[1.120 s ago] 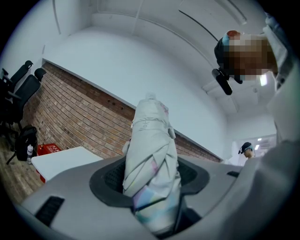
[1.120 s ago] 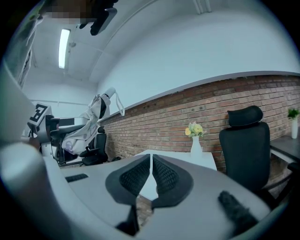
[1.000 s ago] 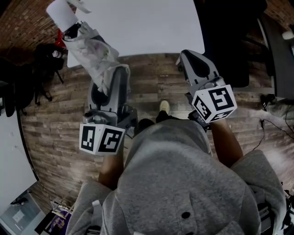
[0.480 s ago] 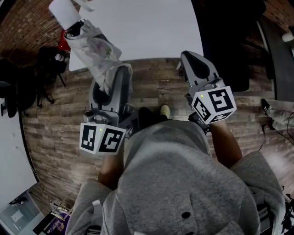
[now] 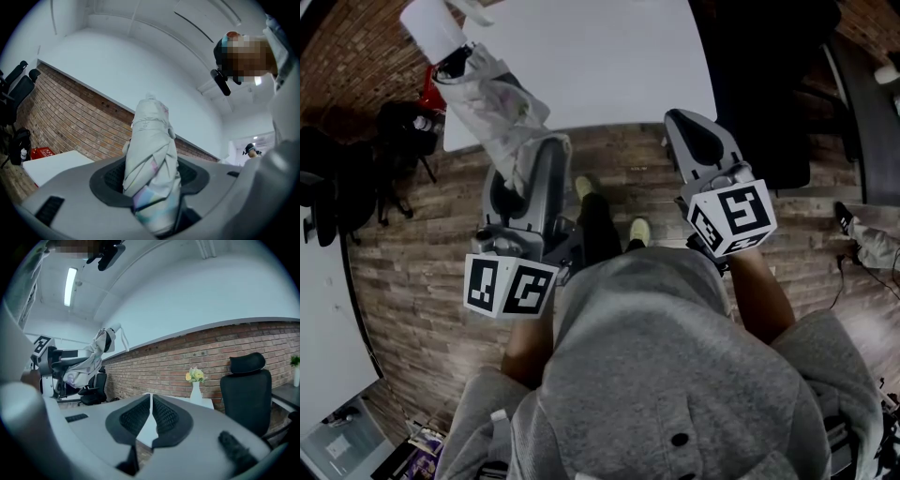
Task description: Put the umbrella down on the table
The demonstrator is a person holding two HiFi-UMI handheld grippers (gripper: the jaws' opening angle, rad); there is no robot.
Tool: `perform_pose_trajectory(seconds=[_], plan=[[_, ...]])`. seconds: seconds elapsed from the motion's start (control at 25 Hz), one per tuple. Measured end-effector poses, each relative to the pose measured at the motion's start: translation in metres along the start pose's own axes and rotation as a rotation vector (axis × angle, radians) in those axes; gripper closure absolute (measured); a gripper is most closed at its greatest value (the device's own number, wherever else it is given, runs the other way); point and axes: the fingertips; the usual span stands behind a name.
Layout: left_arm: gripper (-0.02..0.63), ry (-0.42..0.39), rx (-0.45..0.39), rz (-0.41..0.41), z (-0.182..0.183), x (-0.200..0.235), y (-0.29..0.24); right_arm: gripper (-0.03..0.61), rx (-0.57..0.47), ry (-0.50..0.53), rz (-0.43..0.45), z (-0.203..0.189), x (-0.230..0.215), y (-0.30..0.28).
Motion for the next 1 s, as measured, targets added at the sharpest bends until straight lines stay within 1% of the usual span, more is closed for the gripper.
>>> perform_pose_trajectory(seconds=[0.2,0.4,0.48,1.0], plan=[[0.356,0.012,0.004,-0.004,0.001,0.012,-0.019,0.546,0.017,0.006,0.0,-0.002,-0.007,-0.019],[0.356,0.021,0.012,0.004,0.013,0.045,-0.065,0.546,0.031,0.004,0.007,0.009,-0.027,-0.073],[0.356,0.023,0.015,0.006,0.014,0.053,-0.074,0.546,0.034,0.003,0.01,0.009,-0.03,-0.085],[0.356,0.032,0.018,-0.006,0.007,0.059,-0.075,0.546,0.055,0.014,0.005,0.003,-0.028,-0.083]])
Point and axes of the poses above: the fingertips, and each gripper's own axes: y backward along the fingers, x to its left, z out of its top, and after that the axes turned 13 degrees about z, right-handed
